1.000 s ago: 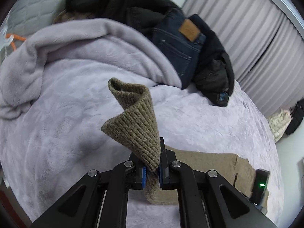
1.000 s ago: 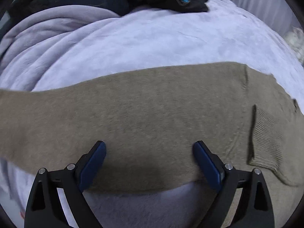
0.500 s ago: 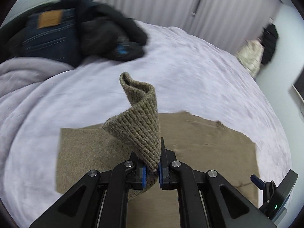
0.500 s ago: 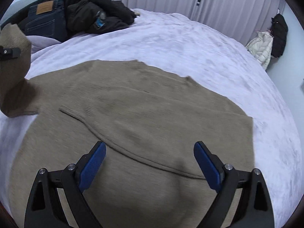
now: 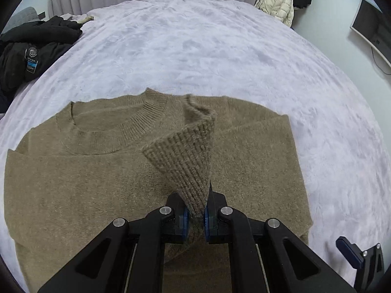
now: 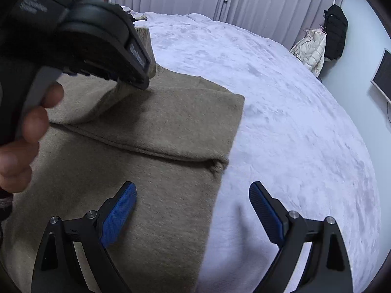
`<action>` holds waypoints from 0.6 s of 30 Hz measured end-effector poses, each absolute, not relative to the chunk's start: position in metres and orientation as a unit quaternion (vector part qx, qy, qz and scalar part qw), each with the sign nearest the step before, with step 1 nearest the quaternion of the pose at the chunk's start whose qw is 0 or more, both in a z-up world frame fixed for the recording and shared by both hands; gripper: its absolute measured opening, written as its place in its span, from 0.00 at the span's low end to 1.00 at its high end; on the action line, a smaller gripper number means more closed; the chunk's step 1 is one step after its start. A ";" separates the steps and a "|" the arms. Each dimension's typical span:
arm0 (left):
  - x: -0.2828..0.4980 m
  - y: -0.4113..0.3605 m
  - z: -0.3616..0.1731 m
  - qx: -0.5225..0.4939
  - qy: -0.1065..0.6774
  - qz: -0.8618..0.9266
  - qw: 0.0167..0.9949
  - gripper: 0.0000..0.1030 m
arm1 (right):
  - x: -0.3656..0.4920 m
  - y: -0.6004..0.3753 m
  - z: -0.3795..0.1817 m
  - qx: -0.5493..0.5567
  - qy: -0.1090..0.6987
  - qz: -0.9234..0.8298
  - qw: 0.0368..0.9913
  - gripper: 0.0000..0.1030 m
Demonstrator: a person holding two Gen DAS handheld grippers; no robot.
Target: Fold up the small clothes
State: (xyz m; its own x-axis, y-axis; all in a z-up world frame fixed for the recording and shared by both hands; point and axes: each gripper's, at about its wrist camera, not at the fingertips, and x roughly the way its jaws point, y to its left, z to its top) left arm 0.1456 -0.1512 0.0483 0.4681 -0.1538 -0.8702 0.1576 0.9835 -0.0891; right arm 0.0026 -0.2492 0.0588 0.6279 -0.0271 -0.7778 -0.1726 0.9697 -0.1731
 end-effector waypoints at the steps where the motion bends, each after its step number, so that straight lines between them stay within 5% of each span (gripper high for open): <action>1: 0.145 -0.150 0.043 0.003 0.512 -0.089 0.854 0.10 | 0.002 -0.254 0.057 -0.109 0.431 0.042 0.895 0.92; 3: 0.145 -0.150 0.038 -0.004 0.514 -0.086 0.853 0.13 | 0.003 -0.263 0.052 -0.092 0.434 0.044 0.895 0.92; 4: 0.145 -0.150 0.039 -0.007 0.512 -0.095 0.854 0.28 | 0.004 -0.267 0.050 -0.080 0.437 0.046 0.895 0.92; 5: 0.143 -0.149 0.042 -0.015 0.513 -0.117 0.850 0.66 | 0.005 -0.271 0.049 -0.071 0.438 0.048 0.895 0.92; 7: 0.141 -0.144 0.050 -0.018 0.511 -0.120 0.851 1.00 | 0.006 -0.276 0.049 -0.057 0.435 0.048 0.897 0.92; 18: 0.112 -0.003 0.084 -0.073 0.460 -0.048 0.884 1.00 | 0.036 -0.263 0.071 0.020 0.401 0.120 0.908 0.92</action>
State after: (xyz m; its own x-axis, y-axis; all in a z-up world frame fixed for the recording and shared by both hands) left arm 0.1122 -0.0033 0.0843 0.5717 -0.1519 -0.8063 0.0183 0.9848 -0.1726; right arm 0.0361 -0.2632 0.0707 0.6491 0.2338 -0.7238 -0.2019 0.9704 0.1324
